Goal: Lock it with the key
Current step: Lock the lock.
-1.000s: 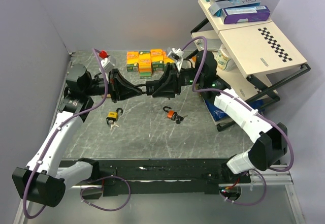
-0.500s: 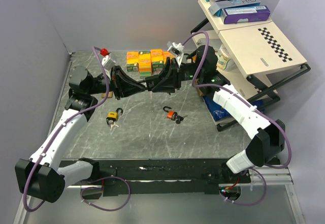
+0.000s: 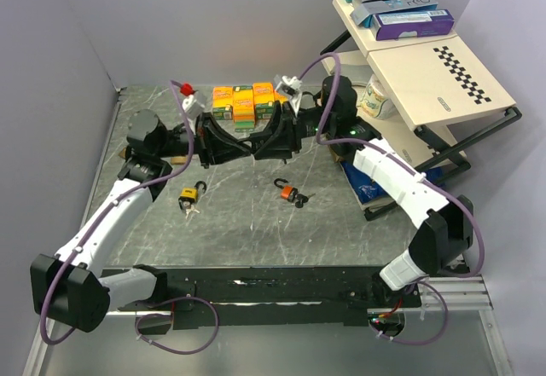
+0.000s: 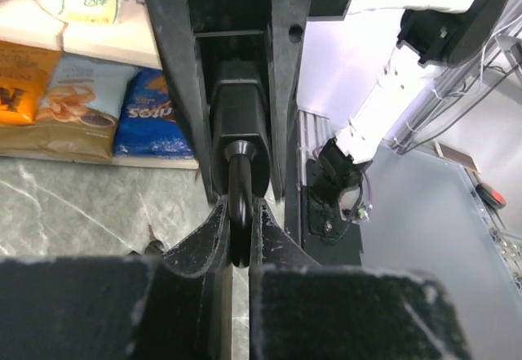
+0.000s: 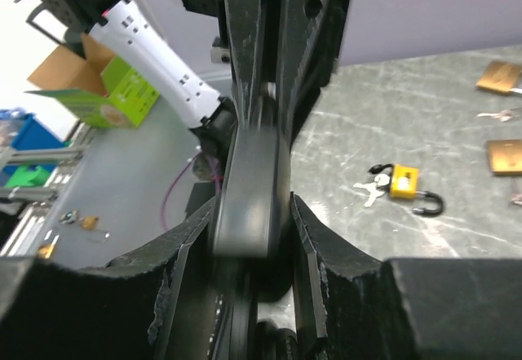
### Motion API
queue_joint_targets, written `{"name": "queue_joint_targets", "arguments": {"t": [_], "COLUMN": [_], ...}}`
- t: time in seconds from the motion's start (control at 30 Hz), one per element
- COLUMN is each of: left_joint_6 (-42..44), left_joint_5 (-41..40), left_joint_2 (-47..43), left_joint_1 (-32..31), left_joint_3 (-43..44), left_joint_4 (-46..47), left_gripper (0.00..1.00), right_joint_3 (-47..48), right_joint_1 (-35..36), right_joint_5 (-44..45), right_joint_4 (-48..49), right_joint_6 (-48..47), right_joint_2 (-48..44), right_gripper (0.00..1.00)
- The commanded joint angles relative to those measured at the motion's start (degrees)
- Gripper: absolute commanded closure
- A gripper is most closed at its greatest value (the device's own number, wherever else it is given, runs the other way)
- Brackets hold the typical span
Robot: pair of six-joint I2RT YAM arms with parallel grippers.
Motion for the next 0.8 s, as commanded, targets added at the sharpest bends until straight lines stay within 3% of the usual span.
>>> {"name": "queue_joint_targets", "arguments": {"t": [0.0,0.13,0.3,0.4,0.5,0.67,0.73,0.77], "left_joint_6": [4.42,11.34,23.56,37.94,44.65,50.37,50.05,48.56], "left_joint_5": [-2.89,-2.36,-1.14,-0.43,-1.04,-2.53,-4.11,-4.03], "left_joint_2": [3.62,2.13,1.68,5.71,8.79,10.65,11.0,10.91], "left_joint_1": [-9.89,-8.66,-1.99,1.62,3.73,4.7,5.31,5.93], "left_joint_3": [3.39,6.01,12.5,20.05,26.58,31.59,32.39,31.69], "left_joint_4": [0.03,-10.5,-32.37,-46.62,-56.19,-62.72,-62.39,-61.16], "left_gripper": [0.99,0.99,0.99,0.99,0.99,0.99,0.81,0.67], "right_joint_3": [3.14,3.58,6.3,8.67,9.47,10.78,11.05,9.49], "right_joint_1": [12.62,10.34,7.69,7.87,7.96,8.74,8.83,8.75], "right_joint_5": [0.22,2.06,5.56,7.51,8.38,11.73,14.96,15.85], "right_joint_4": [2.73,1.51,-15.08,-25.63,-28.56,-27.23,-25.84,-23.74], "right_joint_6": [-1.47,-1.73,-14.28,-23.07,-25.9,-25.37,-24.42,-22.93], "right_joint_2": [5.17,4.39,3.51,4.38,5.52,6.4,6.58,6.23], "right_gripper": [1.0,1.0,1.0,1.0,1.0,1.0,1.0,1.0]}}
